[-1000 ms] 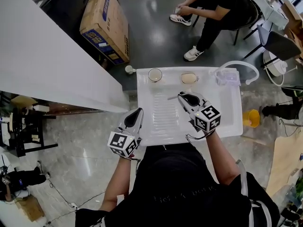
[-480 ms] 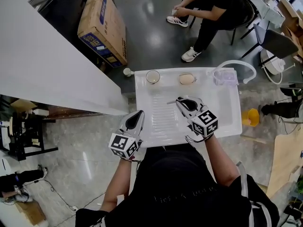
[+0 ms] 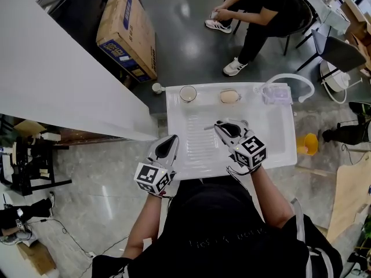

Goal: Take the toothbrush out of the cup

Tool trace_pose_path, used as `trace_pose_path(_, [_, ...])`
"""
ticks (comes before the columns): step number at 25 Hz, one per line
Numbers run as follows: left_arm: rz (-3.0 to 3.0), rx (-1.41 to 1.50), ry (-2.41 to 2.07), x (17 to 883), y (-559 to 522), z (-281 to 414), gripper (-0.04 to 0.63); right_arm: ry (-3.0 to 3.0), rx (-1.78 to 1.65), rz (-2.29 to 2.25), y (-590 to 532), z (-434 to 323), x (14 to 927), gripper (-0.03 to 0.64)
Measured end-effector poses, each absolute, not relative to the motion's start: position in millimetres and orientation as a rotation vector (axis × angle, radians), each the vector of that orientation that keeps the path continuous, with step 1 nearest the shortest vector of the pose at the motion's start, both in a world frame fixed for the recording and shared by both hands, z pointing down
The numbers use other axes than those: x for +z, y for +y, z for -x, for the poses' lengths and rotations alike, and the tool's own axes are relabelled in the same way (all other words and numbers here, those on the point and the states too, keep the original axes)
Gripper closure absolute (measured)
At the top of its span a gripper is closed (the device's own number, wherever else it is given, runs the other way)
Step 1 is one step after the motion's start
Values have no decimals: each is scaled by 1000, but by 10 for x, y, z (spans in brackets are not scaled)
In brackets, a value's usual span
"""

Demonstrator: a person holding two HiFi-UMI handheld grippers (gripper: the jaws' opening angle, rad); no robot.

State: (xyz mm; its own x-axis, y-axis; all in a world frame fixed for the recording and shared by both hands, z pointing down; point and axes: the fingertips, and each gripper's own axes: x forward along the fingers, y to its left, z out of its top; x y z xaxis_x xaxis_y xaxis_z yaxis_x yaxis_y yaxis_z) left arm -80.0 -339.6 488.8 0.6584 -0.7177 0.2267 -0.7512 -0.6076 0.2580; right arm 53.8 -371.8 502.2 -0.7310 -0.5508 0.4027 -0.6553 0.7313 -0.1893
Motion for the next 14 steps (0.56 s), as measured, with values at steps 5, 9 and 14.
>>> trace_pose_path(5, [-2554,141,-1169,4872,-3386,797,586,-2622,447,-935,-3679,-530,5005,563])
trace_pose_path(9, [-2559,139,-1168,4855,-3404,799,586,-2624,457,-932,-3661,-533,5003,563])
trace_pose_path(14, [-2566,144,-1160,4847,-3405,795,586,-2615,446,-920,-3666,-524,5009,563])
